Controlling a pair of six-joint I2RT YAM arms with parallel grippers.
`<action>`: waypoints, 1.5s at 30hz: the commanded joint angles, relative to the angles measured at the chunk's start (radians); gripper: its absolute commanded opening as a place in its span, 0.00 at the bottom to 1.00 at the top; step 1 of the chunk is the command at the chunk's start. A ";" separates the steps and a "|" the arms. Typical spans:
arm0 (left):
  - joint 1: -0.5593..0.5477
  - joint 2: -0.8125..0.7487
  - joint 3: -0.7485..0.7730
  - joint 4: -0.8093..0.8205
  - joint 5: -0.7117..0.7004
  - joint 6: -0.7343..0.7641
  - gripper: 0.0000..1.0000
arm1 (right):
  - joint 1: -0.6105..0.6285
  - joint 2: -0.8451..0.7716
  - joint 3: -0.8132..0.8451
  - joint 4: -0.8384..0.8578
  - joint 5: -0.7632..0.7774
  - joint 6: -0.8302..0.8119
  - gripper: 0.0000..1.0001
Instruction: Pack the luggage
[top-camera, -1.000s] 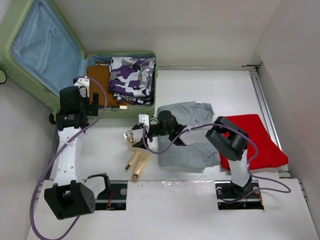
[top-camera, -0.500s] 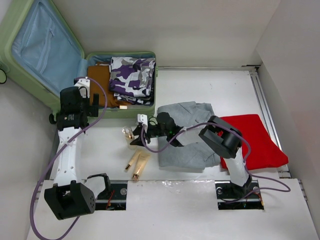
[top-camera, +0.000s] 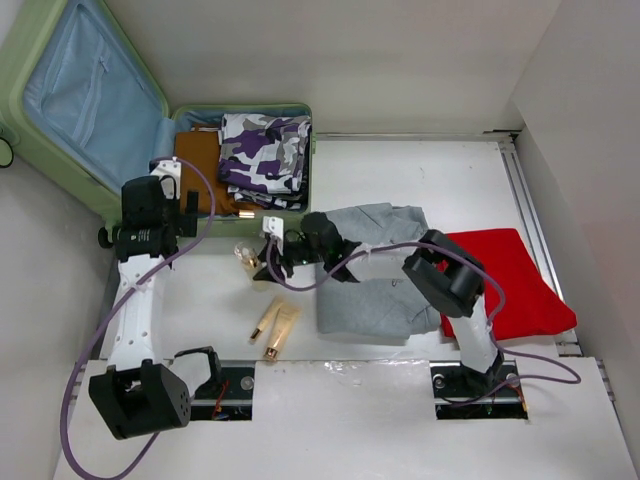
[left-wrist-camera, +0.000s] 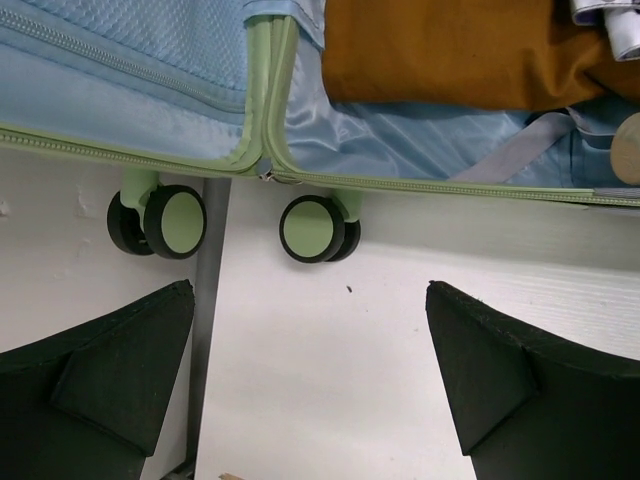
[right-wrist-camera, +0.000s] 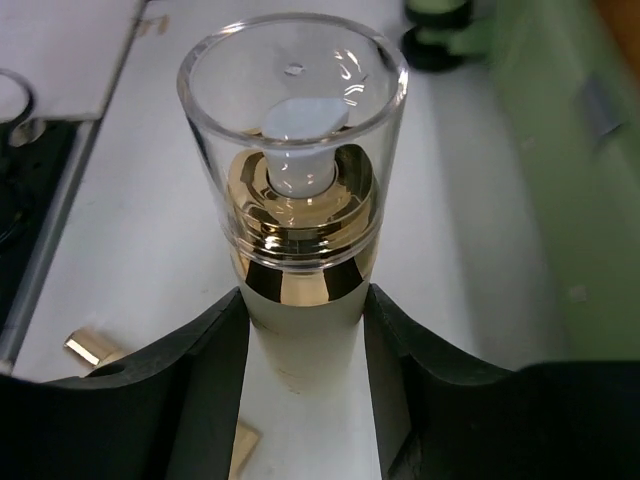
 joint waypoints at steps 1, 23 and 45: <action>0.003 -0.013 -0.007 0.043 -0.040 0.007 1.00 | 0.015 -0.207 0.205 -0.194 0.155 -0.142 0.00; 0.003 0.121 0.054 0.092 0.016 -0.030 1.00 | -0.005 0.259 1.142 -1.215 1.001 -0.530 0.00; 0.003 0.130 0.045 0.092 0.033 -0.021 1.00 | -0.024 0.447 1.145 -1.216 0.691 -0.575 0.56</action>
